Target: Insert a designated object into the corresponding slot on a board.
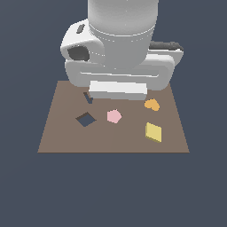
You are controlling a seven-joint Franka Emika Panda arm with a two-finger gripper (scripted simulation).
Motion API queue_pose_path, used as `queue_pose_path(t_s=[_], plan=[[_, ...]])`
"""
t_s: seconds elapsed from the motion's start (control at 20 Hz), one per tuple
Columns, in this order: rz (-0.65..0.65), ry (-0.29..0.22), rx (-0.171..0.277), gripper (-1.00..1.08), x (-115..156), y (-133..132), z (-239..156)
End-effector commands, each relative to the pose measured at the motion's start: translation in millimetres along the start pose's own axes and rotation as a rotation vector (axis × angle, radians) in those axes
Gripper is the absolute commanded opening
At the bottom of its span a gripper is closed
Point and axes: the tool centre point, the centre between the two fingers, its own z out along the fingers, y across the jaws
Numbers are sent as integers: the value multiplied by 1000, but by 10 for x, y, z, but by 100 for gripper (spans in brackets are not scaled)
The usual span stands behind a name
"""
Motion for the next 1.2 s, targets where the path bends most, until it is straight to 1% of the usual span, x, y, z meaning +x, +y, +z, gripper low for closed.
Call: queue_pose_path(t_s=[0.0,0.7,0.9,1.15], plan=[[10,-3,0,100,25,-110,98],[102,-21,-2,100,337,-964,889],[119,-24,-2,100,412,-1118,1035],[131,-26,-2,100,471,-1227,1139]])
